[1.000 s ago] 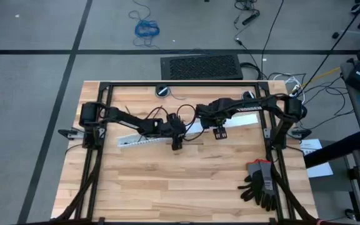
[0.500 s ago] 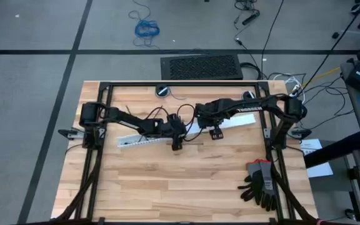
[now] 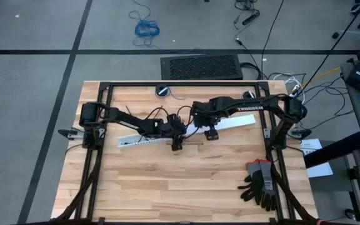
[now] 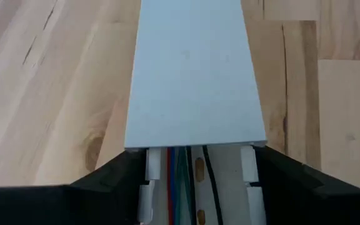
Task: Ziptie cables
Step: Close the white cable duct tray the with white cable cover
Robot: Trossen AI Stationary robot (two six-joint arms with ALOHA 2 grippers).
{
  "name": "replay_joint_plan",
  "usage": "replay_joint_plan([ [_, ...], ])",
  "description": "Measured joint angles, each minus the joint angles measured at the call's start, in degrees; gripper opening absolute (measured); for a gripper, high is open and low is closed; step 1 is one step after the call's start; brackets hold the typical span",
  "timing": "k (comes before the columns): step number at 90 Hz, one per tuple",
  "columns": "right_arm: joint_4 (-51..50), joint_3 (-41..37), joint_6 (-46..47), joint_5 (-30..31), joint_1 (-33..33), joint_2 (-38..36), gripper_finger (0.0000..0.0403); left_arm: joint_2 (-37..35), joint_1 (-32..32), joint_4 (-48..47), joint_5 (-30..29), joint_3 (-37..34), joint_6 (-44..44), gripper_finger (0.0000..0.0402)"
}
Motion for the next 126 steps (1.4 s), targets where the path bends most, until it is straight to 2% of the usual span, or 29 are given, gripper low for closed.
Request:
replay_joint_plan([
  [12, 3.65, -0.91, 2.41, -0.12, 0.00, 0.04, 0.0248, 0.00, -0.01, -0.11, 0.40, -0.02, -0.41, 0.0238],
  [34, 9.03, -0.91, 2.02, -0.14, 0.00, 0.04, 0.0041, 0.00, -0.01, -0.13, 0.58, -0.02, 0.03, 0.0238],
  [39, 10.54, -0.92, 1.67, -0.16, 0.00, 0.04, 0.0014, 0.00, -0.01, -0.13, 0.61, -0.02, 0.03, 0.0238],
  [62, 17.01, -0.98, 2.69, -2.77, 0.19, 0.09, 0.0001, -0.01, 0.00, -0.14, 0.63, -0.07, 0.01, 0.0238],
  [100, 20.13, -0.65, 2.26, -3.23, 1.44, 7.58, 0.0000, -0.02, -0.01, -0.31, 0.63, -0.12, -0.32, 0.0238],
  [126, 20.53, -0.70, 2.30, -3.19, 1.49, 8.21, 0.0000, -1.94, -0.06, -1.87, -0.31, -0.29, -1.50, 0.0239],
])
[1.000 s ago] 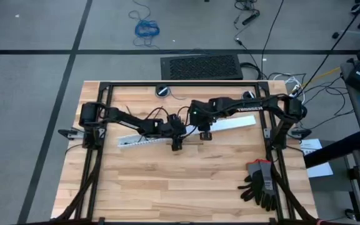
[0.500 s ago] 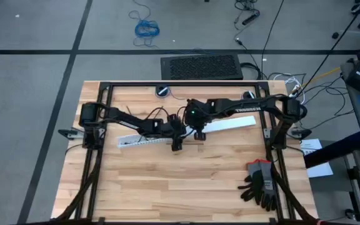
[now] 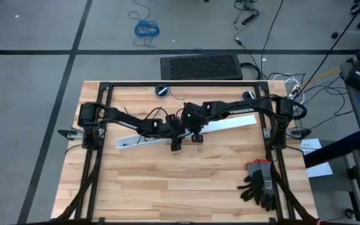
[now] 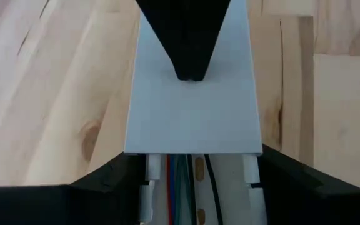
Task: Ziptie cables
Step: Close the white cable duct tray the with white cable cover
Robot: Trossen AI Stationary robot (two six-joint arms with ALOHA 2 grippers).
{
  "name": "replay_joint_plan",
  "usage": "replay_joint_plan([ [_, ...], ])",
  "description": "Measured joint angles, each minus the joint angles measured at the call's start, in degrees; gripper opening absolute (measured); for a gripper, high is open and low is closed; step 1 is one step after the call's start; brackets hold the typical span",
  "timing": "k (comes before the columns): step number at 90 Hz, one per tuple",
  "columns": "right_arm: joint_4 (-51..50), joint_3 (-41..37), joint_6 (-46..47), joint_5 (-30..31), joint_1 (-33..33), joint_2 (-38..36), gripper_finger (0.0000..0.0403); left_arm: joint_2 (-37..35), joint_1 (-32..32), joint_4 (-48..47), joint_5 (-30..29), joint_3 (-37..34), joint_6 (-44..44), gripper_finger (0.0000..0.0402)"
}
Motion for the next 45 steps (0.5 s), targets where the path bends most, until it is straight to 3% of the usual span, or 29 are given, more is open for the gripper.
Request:
replay_joint_plan([
  [18, 0.91, -0.02, -0.68, 0.08, 0.00, 0.18, 0.0000, -3.37, -0.05, -6.79, -1.81, -0.14, -0.78, 0.0238],
  [45, 3.00, -0.29, -1.44, -2.35, -0.13, 0.23, 0.0000, -2.63, -0.05, -6.20, -1.08, -0.08, -3.02, 0.0238],
])
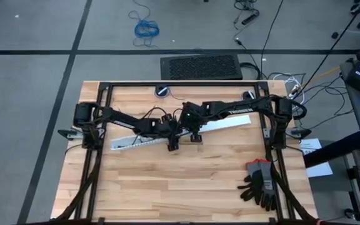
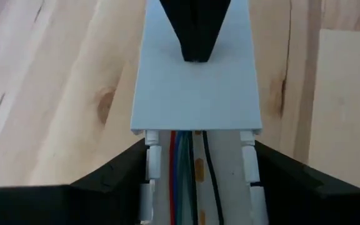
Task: Ziptie cables
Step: Close the white cable duct tray the with white cable cover
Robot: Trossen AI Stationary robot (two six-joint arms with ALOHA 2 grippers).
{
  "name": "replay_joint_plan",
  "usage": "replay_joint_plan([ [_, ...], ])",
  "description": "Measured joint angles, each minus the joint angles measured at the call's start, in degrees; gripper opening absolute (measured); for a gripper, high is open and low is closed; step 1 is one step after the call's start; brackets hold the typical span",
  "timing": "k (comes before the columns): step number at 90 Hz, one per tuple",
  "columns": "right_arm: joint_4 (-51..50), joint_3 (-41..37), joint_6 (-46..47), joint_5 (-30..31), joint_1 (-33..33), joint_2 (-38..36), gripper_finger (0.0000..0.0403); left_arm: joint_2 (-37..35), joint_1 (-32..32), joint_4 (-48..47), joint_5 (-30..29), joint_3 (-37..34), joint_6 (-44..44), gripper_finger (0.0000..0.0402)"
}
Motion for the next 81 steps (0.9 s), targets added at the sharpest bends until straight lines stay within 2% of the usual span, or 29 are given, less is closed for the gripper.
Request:
replay_joint_plan([
  [42, 2.80, 0.05, 0.17, -4.08, 0.54, 1.92, 0.0000, 1.47, -0.13, 4.22, 1.07, 0.02, 0.44, 0.0238],
  [62, 2.23, 0.09, -0.10, -3.86, -0.18, 1.77, 0.0000, 1.47, -0.11, 4.10, 3.31, -0.58, -0.02, 0.0256],
  [81, -0.17, 0.22, -4.05, -4.53, -0.90, 1.73, 0.0000, 1.46, -0.77, 4.09, 5.31, -1.01, 3.06, 0.0258],
])
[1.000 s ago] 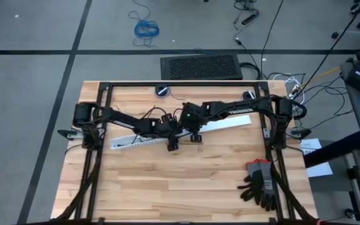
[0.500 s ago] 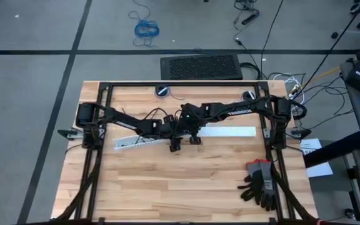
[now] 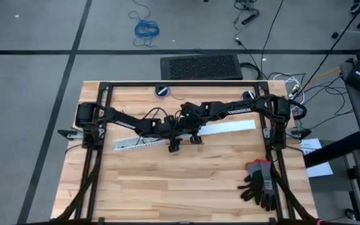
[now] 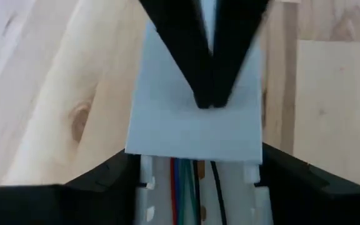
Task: Ziptie cables
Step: Close the white cable duct tray the with white cable cover
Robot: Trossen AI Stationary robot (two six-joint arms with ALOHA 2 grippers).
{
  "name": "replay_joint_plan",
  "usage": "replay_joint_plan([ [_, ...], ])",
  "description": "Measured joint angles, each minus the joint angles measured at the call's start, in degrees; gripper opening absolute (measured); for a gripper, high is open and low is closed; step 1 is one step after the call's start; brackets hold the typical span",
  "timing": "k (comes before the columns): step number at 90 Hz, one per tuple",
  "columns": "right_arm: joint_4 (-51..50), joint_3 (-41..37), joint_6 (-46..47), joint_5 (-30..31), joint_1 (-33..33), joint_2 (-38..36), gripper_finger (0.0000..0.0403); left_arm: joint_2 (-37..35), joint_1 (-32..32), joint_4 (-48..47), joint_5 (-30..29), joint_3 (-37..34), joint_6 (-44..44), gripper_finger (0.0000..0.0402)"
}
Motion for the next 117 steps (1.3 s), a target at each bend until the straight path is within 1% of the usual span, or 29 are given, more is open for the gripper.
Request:
replay_joint_plan([
  [11, -0.77, 0.00, -3.57, -0.26, 0.02, -0.07, 0.0000, -0.01, -0.15, 0.15, 0.69, -0.04, 2.87, 0.0258],
  [40, -0.66, 0.00, -3.48, -0.31, -0.03, -0.07, 0.0000, -0.01, 0.07, 0.58, 1.45, -0.17, 3.12, 0.0262],
  [47, -0.72, -0.02, -3.21, -0.57, -0.05, -0.07, 0.0000, -0.01, 0.26, 0.52, 2.51, -0.12, 1.87, 0.0279],
  [56, -0.72, -0.04, -3.03, -0.66, -0.07, -0.07, 0.0000, -0.01, 0.95, -0.29, 4.23, 0.04, -1.02, 0.0317],
  [61, -0.70, -0.04, -3.01, -0.63, -0.07, -0.07, 0.0000, -0.01, 1.12, -1.01, 4.36, 0.03, -1.57, 0.0338],
  [67, -0.70, -0.04, -2.99, -0.63, -0.07, -0.07, 0.0000, -0.31, 1.14, -1.52, 4.26, 0.02, -2.06, 0.0352],
  [74, -0.67, -0.04, -2.53, -0.66, -0.10, -0.07, 0.0000, -1.65, 1.10, -1.89, 2.11, -0.01, -2.36, 0.0357],
  [85, -0.59, -0.04, -2.38, -0.42, -0.15, -0.07, 0.0000, -4.88, 0.28, -6.48, -3.85, -0.08, -2.28, 0.0359],
  [94, -0.44, -0.04, -2.40, -0.24, -0.15, -0.07, 0.0000, -7.27, -0.52, -10.10, -7.39, -0.28, -2.58, 0.0359],
  [108, -0.44, -0.04, -2.40, -0.24, -0.15, -0.07, 0.0000, -7.53, -1.50, -9.90, -8.28, -1.91, -2.97, 0.0359],
  [117, -0.44, -0.04, -2.43, -0.25, -0.15, -0.07, 0.0000, -6.99, -1.55, -6.80, -8.29, -4.02, -3.18, 0.0359],
])
